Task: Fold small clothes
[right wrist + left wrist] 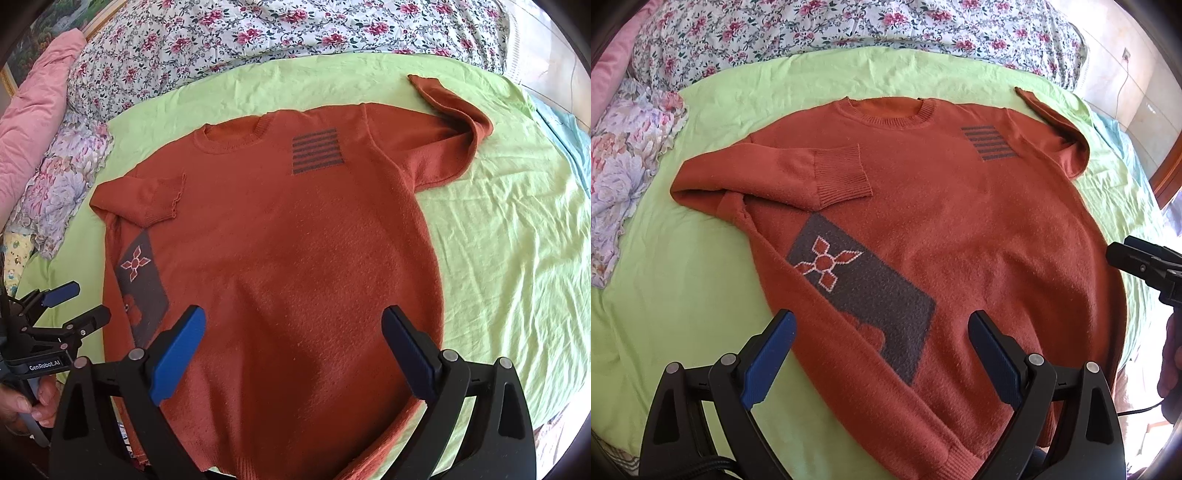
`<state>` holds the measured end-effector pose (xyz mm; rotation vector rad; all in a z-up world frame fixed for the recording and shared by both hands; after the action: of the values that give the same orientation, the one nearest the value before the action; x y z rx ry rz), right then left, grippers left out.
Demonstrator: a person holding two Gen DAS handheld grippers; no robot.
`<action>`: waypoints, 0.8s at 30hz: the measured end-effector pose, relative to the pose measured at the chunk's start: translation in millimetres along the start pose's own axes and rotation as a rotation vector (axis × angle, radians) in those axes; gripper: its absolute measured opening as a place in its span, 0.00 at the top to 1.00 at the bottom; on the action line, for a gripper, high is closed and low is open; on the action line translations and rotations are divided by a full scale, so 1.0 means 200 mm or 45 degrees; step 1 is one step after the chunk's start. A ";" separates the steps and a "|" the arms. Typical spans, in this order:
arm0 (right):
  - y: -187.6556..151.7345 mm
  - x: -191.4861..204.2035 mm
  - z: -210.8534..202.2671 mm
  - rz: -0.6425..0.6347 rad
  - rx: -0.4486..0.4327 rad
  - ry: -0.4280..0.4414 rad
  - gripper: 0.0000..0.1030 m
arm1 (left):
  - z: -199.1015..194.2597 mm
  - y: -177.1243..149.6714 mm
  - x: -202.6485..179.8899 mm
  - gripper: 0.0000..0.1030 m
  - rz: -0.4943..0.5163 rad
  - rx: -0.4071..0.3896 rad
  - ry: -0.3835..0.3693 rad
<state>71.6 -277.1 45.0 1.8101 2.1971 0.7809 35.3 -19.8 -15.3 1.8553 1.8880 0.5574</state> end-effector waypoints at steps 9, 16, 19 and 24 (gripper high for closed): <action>0.16 -0.09 0.05 -0.003 -0.024 -0.001 0.07 | 0.07 0.11 0.00 0.08 -0.022 0.007 0.017; 0.38 -0.25 0.13 0.009 -0.092 -0.032 0.07 | 0.19 0.26 0.07 0.08 -0.078 0.005 0.042; 0.50 -0.36 0.20 0.028 -0.110 -0.051 0.07 | 0.25 0.34 0.11 0.08 -0.117 0.012 0.040; 0.78 -0.55 0.30 0.049 -0.189 -0.135 0.19 | 0.36 0.46 0.15 0.08 -0.188 0.028 0.072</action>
<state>259.0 -347.3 54.4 1.7833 1.9893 0.8132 150.8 11.1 -23.8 1.7122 2.0558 0.5462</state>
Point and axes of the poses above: each gripper's, at about its wrist camera, not at the fingertips, and z roughly the way its jaws point, x to its left, y to its top, the point moved 1 cm from there along z, roughly the way its jaws point, and after that the axes turned 6 degrees about -x, right-handed, at the moved point
